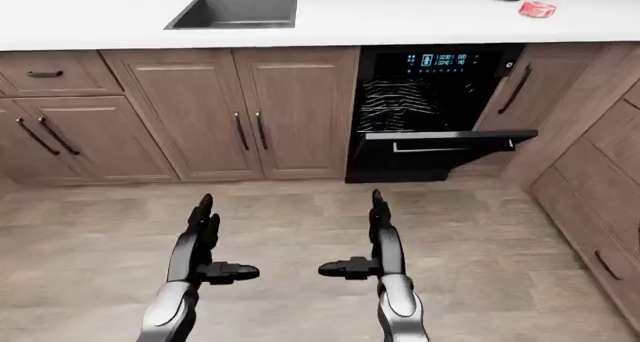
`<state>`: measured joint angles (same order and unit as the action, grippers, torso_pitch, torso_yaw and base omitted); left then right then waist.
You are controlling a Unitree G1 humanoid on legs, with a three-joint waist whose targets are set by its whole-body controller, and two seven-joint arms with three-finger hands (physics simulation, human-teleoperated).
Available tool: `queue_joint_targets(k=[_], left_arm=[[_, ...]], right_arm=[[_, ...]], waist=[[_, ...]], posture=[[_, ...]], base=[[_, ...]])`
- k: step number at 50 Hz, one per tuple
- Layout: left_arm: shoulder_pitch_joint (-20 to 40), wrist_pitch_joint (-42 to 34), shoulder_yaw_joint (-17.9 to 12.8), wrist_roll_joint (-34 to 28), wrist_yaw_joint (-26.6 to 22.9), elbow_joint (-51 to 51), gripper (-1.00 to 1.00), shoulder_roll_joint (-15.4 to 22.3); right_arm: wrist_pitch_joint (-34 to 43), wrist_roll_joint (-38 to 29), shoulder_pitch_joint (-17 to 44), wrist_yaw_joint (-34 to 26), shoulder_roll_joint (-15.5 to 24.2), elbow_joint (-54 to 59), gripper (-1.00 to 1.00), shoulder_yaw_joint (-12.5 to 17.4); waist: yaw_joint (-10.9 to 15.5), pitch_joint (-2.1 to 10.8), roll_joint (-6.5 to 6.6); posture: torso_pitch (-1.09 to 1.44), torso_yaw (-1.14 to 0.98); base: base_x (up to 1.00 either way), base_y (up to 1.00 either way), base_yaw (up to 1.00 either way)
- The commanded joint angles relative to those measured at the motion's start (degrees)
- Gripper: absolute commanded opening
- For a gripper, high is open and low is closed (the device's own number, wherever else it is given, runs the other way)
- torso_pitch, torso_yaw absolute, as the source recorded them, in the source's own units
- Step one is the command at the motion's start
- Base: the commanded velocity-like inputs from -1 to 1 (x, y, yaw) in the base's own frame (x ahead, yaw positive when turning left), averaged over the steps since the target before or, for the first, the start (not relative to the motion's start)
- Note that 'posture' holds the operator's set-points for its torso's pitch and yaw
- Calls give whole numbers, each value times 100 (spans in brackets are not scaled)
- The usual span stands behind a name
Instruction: Close the dishwasher door
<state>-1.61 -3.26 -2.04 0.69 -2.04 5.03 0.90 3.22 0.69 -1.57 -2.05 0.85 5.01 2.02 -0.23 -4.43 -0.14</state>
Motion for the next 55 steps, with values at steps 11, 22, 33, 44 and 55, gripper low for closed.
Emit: queue_joint_targets(k=[11,22,33,44,55], left_arm=[[151,498,-31,-100,25,-523,100,36],[195,563,-51,-173,67,-402,100,50],[194,593,-38,-187,77,-368,100,45],[160,579,-48,-193,69,-418,100,54],[148,590,-32,-213,42,-407,100,49]], right_arm=[[-326,-468,156,247,-15,-359,100,-197],[-401,-657,260,285,-33,42,100,-250],[-360,-617,263,322,-33,95,100,-202],[-247,-638,201,299,-50,-67,100,-253],[-163,-638,151,275,-52,-221,100,-265]], waist=[[60,431,-26],[25,605,20],[-98,368,55],[-72,272,378],[-90,337,-239]], posture=[[0,0],[0,0],[0,0],[0,0],[0,0]], base=[[0,0,0],[0,0,-1],[0,0,-53],[0,0,-67],[0,0,-67]])
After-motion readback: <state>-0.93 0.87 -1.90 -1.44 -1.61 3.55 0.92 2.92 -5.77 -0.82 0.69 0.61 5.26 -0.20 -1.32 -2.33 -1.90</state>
